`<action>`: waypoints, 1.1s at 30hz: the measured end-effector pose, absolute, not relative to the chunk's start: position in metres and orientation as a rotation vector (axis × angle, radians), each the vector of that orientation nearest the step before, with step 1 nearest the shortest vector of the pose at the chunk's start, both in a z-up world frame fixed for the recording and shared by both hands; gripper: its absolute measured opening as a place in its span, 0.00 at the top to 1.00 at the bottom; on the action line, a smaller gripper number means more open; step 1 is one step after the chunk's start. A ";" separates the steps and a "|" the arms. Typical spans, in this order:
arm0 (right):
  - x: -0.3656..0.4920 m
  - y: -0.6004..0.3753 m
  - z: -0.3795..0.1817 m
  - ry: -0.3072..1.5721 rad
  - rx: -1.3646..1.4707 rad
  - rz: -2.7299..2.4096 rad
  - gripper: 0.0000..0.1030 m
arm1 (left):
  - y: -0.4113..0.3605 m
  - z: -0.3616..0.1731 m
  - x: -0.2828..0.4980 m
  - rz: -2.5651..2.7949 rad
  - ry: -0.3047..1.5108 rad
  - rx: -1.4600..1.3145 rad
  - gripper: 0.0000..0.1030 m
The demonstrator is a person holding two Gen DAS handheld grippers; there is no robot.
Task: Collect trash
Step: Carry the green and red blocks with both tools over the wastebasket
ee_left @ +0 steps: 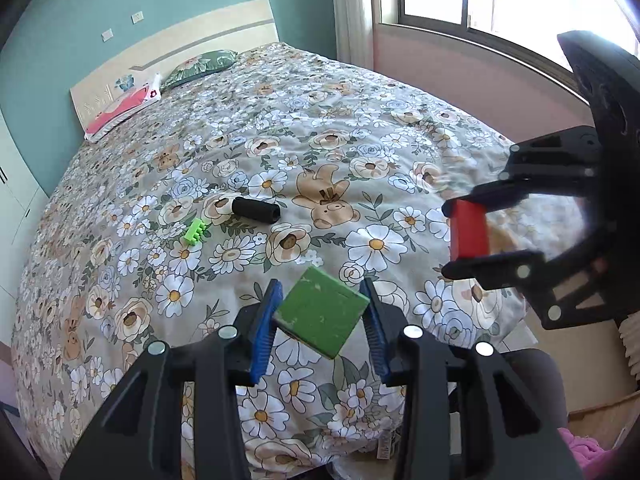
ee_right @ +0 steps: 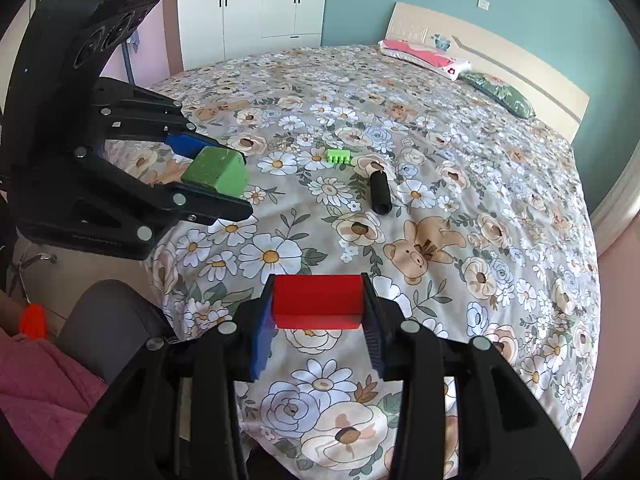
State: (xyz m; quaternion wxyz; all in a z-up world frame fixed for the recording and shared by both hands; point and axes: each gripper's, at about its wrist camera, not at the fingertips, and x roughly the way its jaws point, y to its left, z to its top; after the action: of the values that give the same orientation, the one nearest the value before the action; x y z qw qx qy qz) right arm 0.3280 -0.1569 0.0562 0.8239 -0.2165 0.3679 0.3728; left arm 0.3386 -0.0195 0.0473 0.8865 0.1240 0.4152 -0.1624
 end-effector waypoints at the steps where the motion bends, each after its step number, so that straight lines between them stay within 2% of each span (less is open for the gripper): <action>1: 0.317 -0.157 0.063 0.768 -0.469 0.793 0.61 | -0.020 0.053 0.329 -0.331 0.855 0.263 0.59; 8: 0.246 -0.160 0.099 0.697 -0.513 0.805 0.61 | -0.022 0.083 0.265 -0.299 0.807 0.270 0.59; 14: 0.198 -0.163 0.101 0.677 -0.560 0.806 0.61 | -0.022 0.085 0.225 -0.296 0.795 0.262 0.59; 24: 0.150 -0.163 0.077 0.701 -0.614 0.802 0.61 | -0.021 0.055 0.187 -0.303 0.831 0.249 0.59; 33: 0.137 -0.154 0.030 0.783 -0.614 0.833 0.61 | -0.005 0.008 0.173 -0.296 0.911 0.190 0.59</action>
State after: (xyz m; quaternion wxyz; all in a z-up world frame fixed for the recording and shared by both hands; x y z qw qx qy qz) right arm 0.1372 -0.1540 0.0304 0.7968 -0.2858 0.3647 0.3878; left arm 0.1730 -0.0047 0.0083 0.8832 0.0915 0.4375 -0.1423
